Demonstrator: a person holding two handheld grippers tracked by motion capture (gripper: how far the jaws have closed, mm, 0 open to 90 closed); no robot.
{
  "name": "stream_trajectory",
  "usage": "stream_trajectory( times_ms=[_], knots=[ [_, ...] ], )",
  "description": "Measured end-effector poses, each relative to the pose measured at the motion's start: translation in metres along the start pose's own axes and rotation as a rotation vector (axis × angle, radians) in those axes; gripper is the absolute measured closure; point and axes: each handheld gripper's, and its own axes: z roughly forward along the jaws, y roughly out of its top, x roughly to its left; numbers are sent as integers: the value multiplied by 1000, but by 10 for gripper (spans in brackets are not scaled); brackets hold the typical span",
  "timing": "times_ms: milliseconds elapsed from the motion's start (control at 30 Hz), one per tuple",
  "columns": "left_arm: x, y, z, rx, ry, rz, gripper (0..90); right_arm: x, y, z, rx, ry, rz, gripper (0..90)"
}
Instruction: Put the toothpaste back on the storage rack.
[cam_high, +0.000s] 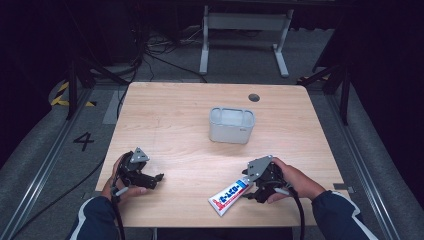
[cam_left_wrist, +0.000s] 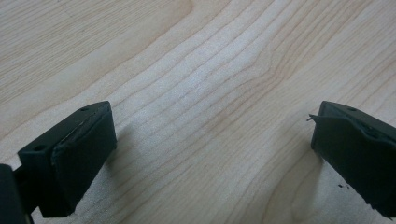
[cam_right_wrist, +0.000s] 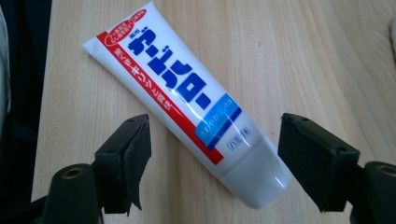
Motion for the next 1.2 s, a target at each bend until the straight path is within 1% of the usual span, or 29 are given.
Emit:
stream_trajectory(
  times_ms=[200,367,533,567,600,667,767,833,1000,1100,1133,1200],
  knots=[
    [0,0,0,1,-2,-2,5,4,13,11,23,52,-51,274],
    [0,0,0,1,-2,-3,5,7,21,19,52,67,-87,264],
    [0,0,0,1,-2,-2,5,9,29,29,74,94,-108,272],
    [0,0,0,1,-2,-2,5,9,31,33,90,105,-119,271],
    [0,0,0,1,-2,-1,5,9,33,36,94,114,-127,272],
    [0,0,0,1,-2,-2,5,10,34,38,100,118,-129,274],
    [0,0,0,1,-2,-2,5,10,38,44,114,150,-139,265],
    [0,0,0,1,-2,-3,5,10,40,45,123,160,-143,265],
    [0,0,0,0,0,0,5,10,42,47,141,171,-148,271],
    [0,0,0,1,-2,-2,5,9,43,46,153,167,-163,297],
    [0,0,0,0,-2,-2,5,9,44,47,171,162,-168,314],
    [0,0,0,1,-3,0,4,9,46,49,202,158,-169,317]
  ],
)
